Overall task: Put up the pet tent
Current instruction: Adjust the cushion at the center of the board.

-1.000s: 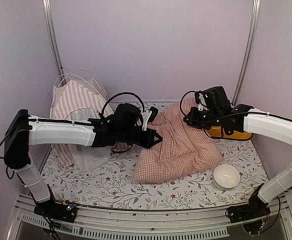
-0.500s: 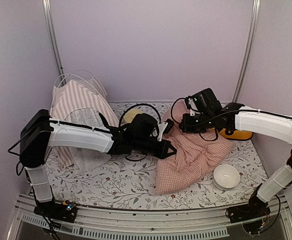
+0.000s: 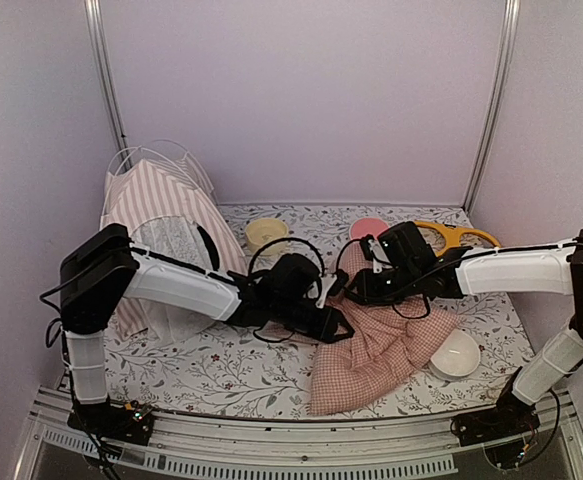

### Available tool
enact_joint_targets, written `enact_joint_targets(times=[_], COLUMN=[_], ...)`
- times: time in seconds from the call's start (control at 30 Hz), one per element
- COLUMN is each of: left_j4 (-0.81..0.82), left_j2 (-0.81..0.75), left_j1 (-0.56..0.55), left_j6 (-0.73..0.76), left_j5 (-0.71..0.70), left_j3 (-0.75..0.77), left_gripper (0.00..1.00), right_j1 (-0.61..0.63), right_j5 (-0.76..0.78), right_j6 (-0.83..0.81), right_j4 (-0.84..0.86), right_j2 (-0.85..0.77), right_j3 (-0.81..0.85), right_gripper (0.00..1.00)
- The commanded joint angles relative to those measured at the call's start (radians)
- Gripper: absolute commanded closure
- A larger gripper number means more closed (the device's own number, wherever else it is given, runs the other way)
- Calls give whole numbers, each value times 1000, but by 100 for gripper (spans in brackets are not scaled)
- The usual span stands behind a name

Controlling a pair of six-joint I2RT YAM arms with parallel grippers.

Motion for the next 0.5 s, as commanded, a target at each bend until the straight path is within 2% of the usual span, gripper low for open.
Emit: enact_joint_targets(times=[0.0,0.13,0.2,0.37,0.47], left_j4=[46,18,11,-18,-49], left_j2=[-98,-165,-192,-269,-309], left_j1=[-7,-4,-2,1,4], left_j6=[17,43,57,80,97], left_j5=[-24,-65,-73,-100,-112], left_j3=[-14,-71,-105,-159,-173], left_gripper=[60,41,35,24,20], right_j1=[24,11,4,-5,-5], right_j5=[-26,-13,-8,-3,-4], right_j6=[-21,-32,-36,-55,-65], right_j4=[14,3,0,-11,-16], right_j2=[-7,-13,-15,-15,-9], right_j3=[-15,-10,-9,2,12], right_gripper=[68,64,61,52,45])
